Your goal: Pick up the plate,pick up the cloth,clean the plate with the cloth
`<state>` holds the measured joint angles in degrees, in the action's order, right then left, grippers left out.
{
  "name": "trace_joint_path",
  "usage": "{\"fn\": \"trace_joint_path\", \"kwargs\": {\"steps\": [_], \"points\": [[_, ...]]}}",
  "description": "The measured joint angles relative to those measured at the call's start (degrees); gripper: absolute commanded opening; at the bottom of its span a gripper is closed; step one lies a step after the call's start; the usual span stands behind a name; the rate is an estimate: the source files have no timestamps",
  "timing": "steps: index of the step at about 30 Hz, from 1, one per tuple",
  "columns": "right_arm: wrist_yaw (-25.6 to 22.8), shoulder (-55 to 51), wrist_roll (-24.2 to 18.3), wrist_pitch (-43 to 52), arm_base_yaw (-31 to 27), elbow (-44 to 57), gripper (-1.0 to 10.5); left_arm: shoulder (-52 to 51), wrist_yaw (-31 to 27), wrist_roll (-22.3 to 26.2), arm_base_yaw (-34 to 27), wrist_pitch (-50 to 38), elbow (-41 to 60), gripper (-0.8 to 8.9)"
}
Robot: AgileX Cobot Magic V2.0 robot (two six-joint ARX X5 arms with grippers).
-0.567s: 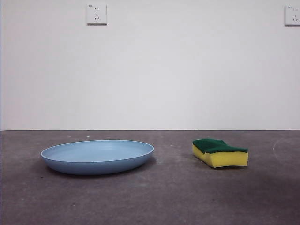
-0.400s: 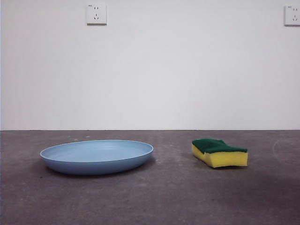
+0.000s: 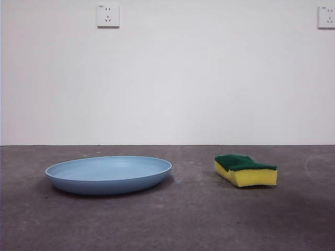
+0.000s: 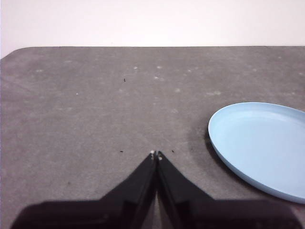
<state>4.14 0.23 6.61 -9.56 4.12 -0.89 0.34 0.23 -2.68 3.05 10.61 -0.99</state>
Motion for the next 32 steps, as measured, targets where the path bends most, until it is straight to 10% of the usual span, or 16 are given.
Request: {"fn": "trace_joint_path", "kwargs": {"steps": [18, 32], "points": [[1.9, 15.6, 10.3, -4.2, 0.0, -18.3, -0.1, 7.4, 3.0, -10.9, 0.0, 4.0, -12.4, -0.06], [13.4, 46.8, 1.2, -22.1, 0.0, -48.3, 0.0, 36.8, 16.2, -6.6, 0.0, 11.8, -36.7, -0.04]]}}
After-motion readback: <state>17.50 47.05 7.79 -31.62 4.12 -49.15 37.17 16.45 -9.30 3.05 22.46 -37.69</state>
